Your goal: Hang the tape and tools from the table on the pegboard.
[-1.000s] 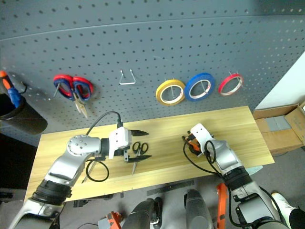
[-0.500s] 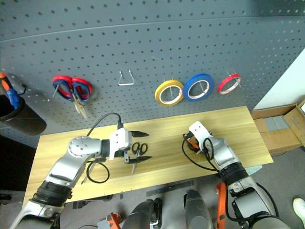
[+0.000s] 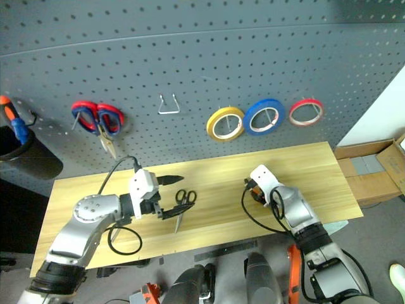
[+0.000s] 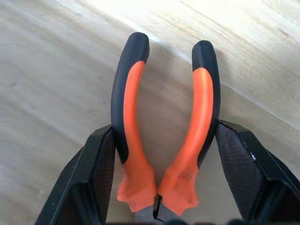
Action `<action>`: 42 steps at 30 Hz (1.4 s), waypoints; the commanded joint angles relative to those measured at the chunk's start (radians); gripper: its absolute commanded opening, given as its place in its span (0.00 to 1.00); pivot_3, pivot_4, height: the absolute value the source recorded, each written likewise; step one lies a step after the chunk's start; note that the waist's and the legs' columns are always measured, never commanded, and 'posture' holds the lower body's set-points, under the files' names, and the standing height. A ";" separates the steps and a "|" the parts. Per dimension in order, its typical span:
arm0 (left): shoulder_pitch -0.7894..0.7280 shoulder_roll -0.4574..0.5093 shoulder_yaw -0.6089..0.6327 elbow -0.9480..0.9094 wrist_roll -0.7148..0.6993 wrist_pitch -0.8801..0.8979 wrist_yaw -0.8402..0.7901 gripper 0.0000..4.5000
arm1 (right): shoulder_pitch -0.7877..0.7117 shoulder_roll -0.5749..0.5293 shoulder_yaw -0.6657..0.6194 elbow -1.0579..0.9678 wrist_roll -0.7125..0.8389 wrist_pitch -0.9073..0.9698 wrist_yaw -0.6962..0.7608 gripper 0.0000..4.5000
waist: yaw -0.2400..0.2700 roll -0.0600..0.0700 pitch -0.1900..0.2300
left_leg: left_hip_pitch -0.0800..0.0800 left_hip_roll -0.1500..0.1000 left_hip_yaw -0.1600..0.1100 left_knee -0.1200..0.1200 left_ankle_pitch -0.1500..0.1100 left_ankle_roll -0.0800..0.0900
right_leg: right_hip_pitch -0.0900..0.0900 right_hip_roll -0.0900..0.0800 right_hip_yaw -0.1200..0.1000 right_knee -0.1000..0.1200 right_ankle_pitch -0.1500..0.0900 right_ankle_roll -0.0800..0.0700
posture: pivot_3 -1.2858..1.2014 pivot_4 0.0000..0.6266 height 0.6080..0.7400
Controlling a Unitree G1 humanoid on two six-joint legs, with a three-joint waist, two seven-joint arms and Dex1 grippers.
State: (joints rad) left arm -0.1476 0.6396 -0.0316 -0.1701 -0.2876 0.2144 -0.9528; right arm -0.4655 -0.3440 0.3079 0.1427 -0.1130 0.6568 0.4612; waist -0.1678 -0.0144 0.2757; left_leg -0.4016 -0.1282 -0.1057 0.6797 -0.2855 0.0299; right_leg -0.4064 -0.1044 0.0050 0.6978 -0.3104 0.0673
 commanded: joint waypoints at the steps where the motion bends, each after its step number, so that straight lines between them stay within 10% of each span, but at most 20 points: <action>1: 0.048 0.023 0.055 -0.070 -0.036 0.011 0.007 1.00 | 0.051 0.019 -0.023 -0.230 0.041 0.030 0.015 0.64 | 0.000 0.000 0.000 | 0.000 0.000 0.000 0.000 0.000 0.000 | 0.000 0.001 0.001 0.000 0.000 0.000 | 0.43 0.41 1.00; 15: 0.166 -0.075 0.298 -0.236 -0.152 0.029 0.214 1.00 | -0.025 0.202 -0.042 -0.800 0.185 0.269 -0.031 0.64 | 0.034 -0.002 -0.002 | 0.001 0.002 0.001 0.000 0.000 0.000 | -0.003 0.003 0.004 0.000 0.000 0.000 | 0.45 0.39 1.00; 42: -0.006 -0.131 0.323 -0.274 -0.214 0.084 0.420 1.00 | -0.710 0.490 -0.174 0.120 0.186 -0.564 -0.174 0.64 | 0.037 -0.015 -0.030 | 0.001 0.002 0.002 -0.001 0.000 -0.002 | -0.009 0.004 0.004 0.002 0.001 -0.001 | 0.50 0.29 1.00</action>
State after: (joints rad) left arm -0.1373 0.5063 0.2887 -0.4082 -0.4875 0.3012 -0.5372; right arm -1.1395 0.1344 0.1408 0.2586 0.0882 0.1723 0.2994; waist -0.1304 -0.0293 0.2462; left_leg -0.4009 -0.1266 -0.1036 0.6792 -0.2856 0.0275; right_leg -0.4152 -0.1003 0.0088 0.7001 -0.3098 0.0668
